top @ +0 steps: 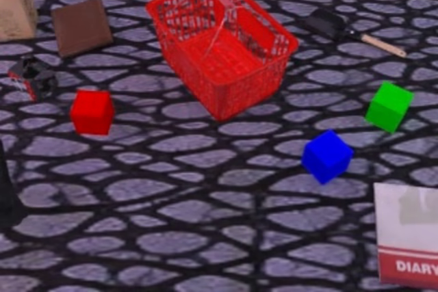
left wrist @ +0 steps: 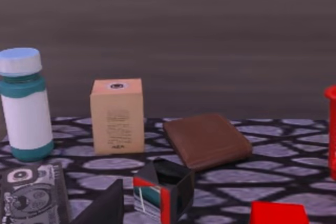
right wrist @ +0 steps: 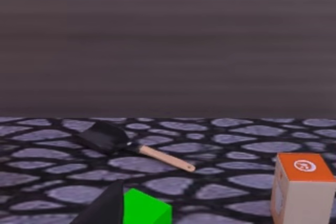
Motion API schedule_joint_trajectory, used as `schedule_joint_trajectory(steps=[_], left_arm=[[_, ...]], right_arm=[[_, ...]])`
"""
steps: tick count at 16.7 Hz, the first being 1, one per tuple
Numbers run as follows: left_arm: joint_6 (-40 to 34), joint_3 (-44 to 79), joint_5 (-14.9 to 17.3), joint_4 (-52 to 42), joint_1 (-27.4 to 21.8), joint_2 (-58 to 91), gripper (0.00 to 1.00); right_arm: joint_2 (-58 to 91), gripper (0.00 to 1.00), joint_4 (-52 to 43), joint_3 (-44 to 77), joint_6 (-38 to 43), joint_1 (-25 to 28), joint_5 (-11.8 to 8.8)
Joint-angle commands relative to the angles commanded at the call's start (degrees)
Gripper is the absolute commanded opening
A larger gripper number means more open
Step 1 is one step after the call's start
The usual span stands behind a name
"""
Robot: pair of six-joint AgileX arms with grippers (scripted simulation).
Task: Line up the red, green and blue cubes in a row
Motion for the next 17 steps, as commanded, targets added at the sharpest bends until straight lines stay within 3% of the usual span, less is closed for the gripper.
schedule_joint_trajectory(steps=[4, 8, 17], left_arm=[[-0.09, 1.73, -0.08, -1.05, -0.06, 1.73, 1.00], [-0.47, 12.18, -0.23, -7.59, -0.71, 12.47, 1.00], [-1.60, 56.63, 0.04, -35.54, -4.30, 64.27, 1.00]], right_arm=[[0.00, 1.00, 0.00, 0.00, 0.00, 0.00, 0.00], [0.00, 1.00, 0.00, 0.00, 0.00, 0.00, 0.00], [0.00, 1.00, 0.00, 0.00, 0.00, 0.00, 0.00]])
